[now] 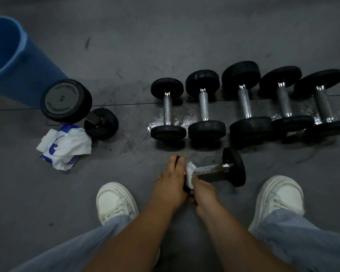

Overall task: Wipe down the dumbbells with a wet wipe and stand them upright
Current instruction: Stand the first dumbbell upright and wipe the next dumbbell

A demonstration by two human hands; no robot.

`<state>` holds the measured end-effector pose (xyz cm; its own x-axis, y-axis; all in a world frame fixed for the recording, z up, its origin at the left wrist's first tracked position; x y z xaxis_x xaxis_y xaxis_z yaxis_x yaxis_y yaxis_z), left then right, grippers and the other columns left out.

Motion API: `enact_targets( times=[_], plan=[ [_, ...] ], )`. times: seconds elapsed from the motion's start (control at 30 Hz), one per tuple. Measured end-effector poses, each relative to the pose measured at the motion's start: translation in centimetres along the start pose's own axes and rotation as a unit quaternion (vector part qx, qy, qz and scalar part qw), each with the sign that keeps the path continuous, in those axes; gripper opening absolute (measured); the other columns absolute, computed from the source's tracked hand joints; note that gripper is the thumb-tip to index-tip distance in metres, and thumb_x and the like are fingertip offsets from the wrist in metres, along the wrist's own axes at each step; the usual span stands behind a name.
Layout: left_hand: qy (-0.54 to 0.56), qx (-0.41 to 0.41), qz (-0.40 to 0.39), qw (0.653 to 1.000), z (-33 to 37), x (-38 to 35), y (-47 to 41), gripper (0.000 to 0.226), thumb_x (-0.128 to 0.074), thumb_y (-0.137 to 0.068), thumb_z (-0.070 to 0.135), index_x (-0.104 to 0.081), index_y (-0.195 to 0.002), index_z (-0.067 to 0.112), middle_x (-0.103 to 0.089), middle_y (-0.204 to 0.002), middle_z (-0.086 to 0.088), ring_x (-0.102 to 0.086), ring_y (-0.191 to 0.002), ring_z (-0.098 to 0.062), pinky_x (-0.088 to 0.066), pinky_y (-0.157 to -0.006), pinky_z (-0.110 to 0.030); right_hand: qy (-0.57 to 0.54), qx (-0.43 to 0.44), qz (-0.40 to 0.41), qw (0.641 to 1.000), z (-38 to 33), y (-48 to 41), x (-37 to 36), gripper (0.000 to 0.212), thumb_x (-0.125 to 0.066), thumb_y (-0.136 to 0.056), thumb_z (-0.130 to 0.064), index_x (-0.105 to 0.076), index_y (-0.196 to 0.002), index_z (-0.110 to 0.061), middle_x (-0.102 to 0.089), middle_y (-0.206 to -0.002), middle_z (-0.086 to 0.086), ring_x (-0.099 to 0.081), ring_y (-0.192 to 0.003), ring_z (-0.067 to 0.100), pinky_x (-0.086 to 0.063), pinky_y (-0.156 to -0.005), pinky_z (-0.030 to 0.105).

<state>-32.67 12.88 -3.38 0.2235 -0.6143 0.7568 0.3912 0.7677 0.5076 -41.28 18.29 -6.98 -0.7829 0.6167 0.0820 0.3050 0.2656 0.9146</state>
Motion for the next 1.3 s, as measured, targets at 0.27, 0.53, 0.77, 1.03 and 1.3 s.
enact_targets(
  times=[0.27, 0.53, 0.77, 1.03, 1.3],
  plan=[
    [0.002, -0.004, 0.009, 1.0, 0.3, 0.5, 0.0, 0.088, -0.073, -0.08, 0.036, -0.021, -0.149, 0.02, -0.011, -0.157, 0.001, -0.049, -0.125, -0.029, -0.042, -0.097, -0.037, -0.079, -0.037, -0.134, 0.987, -1.1, 0.0, -0.1, 0.02, -0.054, -0.09, -0.03, -0.061, -0.073, -0.02, -0.059, -0.056, -0.005, -0.049, -0.049, 0.008, -0.026, -0.051, 0.025],
    [0.004, -0.015, 0.029, 0.999, 0.1, 0.0, 0.4, 0.09, -0.072, -0.081, 0.028, -0.017, -0.152, 0.02, -0.006, -0.158, 0.002, -0.047, -0.127, -0.028, -0.042, -0.1, -0.04, -0.071, -0.074, -0.035, 0.994, -2.2, 0.0, -2.0, 0.038, -0.074, -0.081, -0.041, -0.065, -0.091, -0.005, -0.062, -0.069, 0.006, -0.058, -0.053, 0.016, -0.042, -0.036, 0.018],
    [0.009, -0.014, 0.019, 1.0, -0.1, -0.4, 0.2, 0.095, -0.074, -0.078, 0.029, -0.017, -0.153, 0.018, -0.005, -0.161, -0.002, -0.043, -0.133, -0.029, -0.041, -0.103, -0.041, -0.04, -0.031, -0.023, 0.998, -0.5, -0.8, -1.5, 0.042, -0.077, -0.08, -0.036, -0.069, -0.099, 0.0, -0.073, -0.092, 0.014, -0.069, -0.079, 0.027, -0.054, -0.061, 0.032],
    [0.011, -0.008, 0.012, 1.0, -0.3, -0.5, 0.0, 0.093, -0.072, -0.08, 0.031, -0.014, -0.152, 0.022, -0.002, -0.162, 0.0, -0.045, -0.13, -0.031, -0.042, -0.102, -0.041, -0.058, 0.0, -0.048, 0.997, 0.5, -0.2, -0.5, 0.022, -0.068, -0.089, -0.02, -0.067, -0.086, 0.001, -0.067, -0.074, 0.011, -0.059, -0.053, 0.012, -0.044, -0.046, 0.019],
    [-0.011, -0.009, -0.006, 1.0, -0.3, -0.2, -0.1, 0.102, -0.077, -0.076, 0.035, -0.013, -0.154, 0.019, 0.001, -0.162, 0.001, -0.043, -0.133, -0.03, -0.042, -0.101, -0.041, 0.12, 0.042, 0.009, 0.992, 1.4, -0.8, 1.5, 0.028, -0.069, -0.086, -0.027, -0.061, -0.067, -0.007, -0.06, -0.061, 0.007, -0.053, -0.055, 0.016, -0.041, -0.048, 0.019]
  ],
)
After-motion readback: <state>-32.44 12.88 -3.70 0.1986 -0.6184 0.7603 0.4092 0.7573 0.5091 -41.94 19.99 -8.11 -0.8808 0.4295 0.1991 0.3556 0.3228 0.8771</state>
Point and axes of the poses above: each hand's wrist, its own y-axis away from the middle knuckle, its own x-axis out of the back of the hand, z = x × y, the point moved 3 cm from there along -y, towards the middle knuckle
